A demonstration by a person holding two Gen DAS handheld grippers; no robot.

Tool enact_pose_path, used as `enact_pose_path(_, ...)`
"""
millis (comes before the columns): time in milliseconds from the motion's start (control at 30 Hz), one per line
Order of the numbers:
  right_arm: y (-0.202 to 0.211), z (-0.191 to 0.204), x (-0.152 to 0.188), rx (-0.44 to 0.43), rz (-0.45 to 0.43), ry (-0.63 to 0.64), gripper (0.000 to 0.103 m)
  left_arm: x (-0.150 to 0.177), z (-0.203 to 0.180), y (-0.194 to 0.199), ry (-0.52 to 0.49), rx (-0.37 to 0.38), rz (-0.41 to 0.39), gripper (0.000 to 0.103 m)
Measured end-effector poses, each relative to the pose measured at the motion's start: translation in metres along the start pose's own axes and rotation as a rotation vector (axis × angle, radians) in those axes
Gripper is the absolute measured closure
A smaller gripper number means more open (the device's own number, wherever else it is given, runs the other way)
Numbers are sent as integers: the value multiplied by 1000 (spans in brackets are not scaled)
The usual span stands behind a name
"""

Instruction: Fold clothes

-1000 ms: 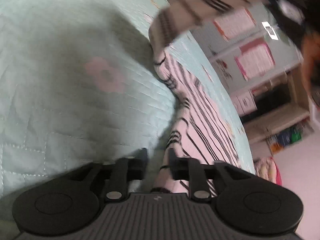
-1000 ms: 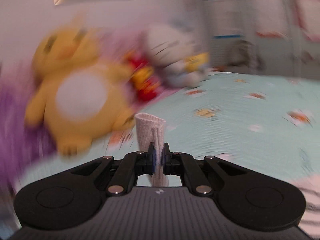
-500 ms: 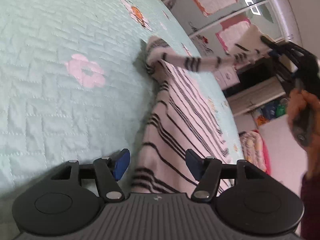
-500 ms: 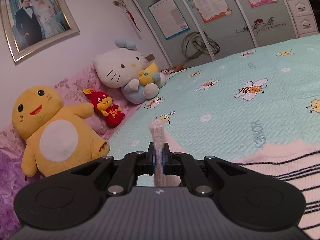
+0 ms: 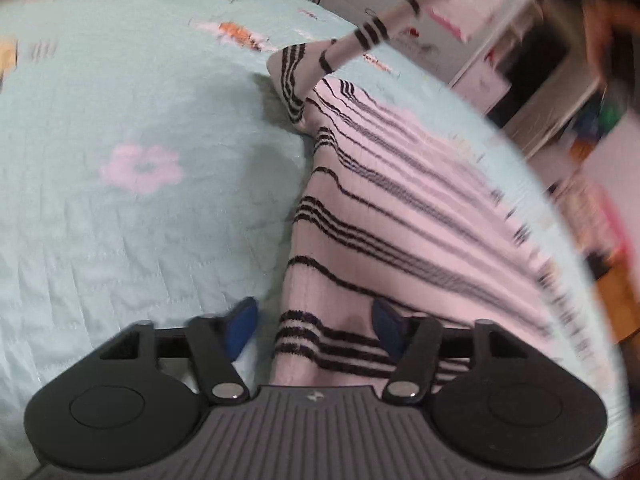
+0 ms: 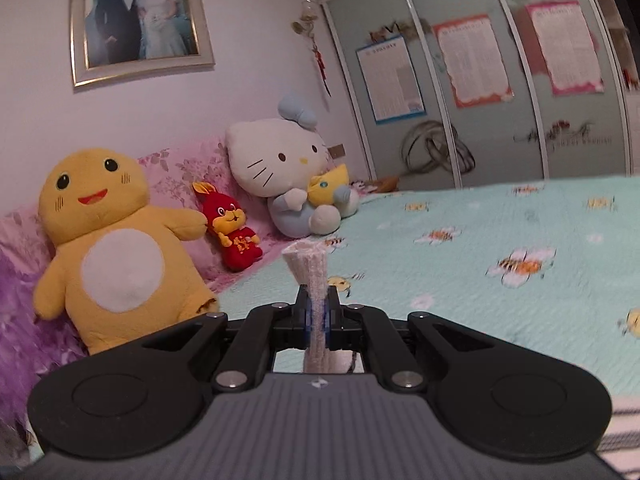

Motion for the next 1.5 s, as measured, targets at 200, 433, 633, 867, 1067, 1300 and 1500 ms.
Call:
enact_pose_path(200,40,-50,-21,67,-104,-40,99,-5,-23,20,-112,-44,-67,97)
enact_pose_path(433,159,-159,-7,249,-263,-123,99,22,-105,30,-404,-26,-50,96)
enact_pose_path(633,238,-234,74,389,-271,-226,98,63,-140,-17,-598,-122,70,91)
enact_pose_path(867,264,-257,170,453,-197,-322,98,70,-147,-16,-626,-165,70,85)
enact_pose_path(1067,307,-221,168,400,-343,-305,98,74,-140,-8,-582,-177,78,82)
enact_pose_path(1300,319,-188,184,413,-330,-259,98,74,-136,-4,-577,-192,77,80)
enact_pose_path(1500,318,-168,214,458,-282,-257,98,72,-131,1,-537,-177,88,78)
Point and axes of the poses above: each gripper's, at about its wrist camera, not at the fingertips, and y roughly against the way its jaws point, z to its left, x to its underside, the point moved 6 cm from there along -y, roughly the way its jaws point, and after that the axes turned 9 degrees about y, right-handed, at the moved point
